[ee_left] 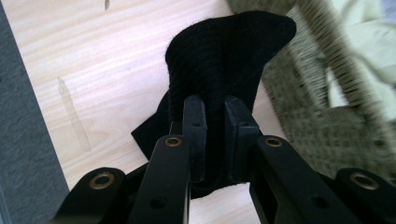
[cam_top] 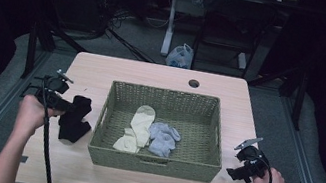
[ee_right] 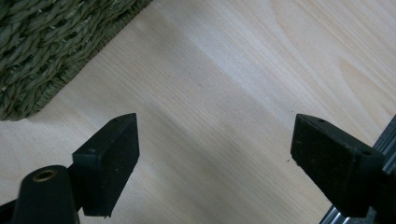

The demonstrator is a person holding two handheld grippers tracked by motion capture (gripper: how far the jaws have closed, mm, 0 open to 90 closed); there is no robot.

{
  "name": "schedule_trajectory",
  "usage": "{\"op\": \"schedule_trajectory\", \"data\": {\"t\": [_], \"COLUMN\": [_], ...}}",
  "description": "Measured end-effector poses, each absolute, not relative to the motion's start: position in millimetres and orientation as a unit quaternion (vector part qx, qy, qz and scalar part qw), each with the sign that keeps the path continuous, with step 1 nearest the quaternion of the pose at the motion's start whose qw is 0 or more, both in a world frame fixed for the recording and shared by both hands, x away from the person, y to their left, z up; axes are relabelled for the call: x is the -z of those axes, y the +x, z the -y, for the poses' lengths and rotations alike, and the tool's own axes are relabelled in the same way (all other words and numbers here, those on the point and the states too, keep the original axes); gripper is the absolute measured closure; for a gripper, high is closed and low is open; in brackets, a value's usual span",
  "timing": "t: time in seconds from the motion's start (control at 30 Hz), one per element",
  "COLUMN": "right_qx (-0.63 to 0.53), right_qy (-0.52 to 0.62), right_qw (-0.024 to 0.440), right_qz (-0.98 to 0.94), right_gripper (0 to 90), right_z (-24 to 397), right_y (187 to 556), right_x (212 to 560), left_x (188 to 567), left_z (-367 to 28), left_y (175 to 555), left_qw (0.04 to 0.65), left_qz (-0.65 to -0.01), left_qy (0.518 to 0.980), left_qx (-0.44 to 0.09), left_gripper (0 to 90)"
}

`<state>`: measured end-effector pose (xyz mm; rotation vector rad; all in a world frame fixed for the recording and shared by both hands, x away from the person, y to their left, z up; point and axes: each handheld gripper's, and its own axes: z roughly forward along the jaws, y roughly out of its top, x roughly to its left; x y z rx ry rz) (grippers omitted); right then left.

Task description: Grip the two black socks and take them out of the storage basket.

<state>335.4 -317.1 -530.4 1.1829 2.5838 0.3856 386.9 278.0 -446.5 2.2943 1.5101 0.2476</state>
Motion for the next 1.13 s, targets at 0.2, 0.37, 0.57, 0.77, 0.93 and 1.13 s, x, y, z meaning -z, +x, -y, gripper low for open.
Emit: {"op": "schedule_trajectory", "data": {"t": [0.2,0.37,0.57,0.77,0.93,1.13], "right_qx": [-0.127,-0.132,-0.142,-0.134,-0.147,-0.148], "right_qy": [0.408,0.409,0.415,0.408,0.414,0.415], "right_qw": [0.142,0.135,0.138,0.137,0.135,0.137], "right_qz": [-0.893,-0.893,-0.888,-0.893,-0.888,-0.887], "right_gripper": [15.1,15.1,15.1,15.1,15.1,15.1], "right_z": [317,317,316,317,317,316], "right_y": [335,336,335,336,335,335], "right_x": [530,531,533,530,531,532], "left_x": [473,498,509,500,475,449], "left_z": [-280,-283,-286,-286,-285,-276], "left_y": [387,387,386,378,365,354], "left_qw": [0.182,0.184,0.184,0.185,0.214,0.233], "left_qz": [-0.554,-0.569,-0.581,-0.583,-0.574,-0.558], "left_qy": [0.808,0.799,0.791,0.788,0.785,0.787], "left_qx": [-0.078,-0.066,-0.056,-0.063,-0.091,-0.122], "left_gripper": [80.6,79.2,67.4,19.9,6.0,3.9]}}
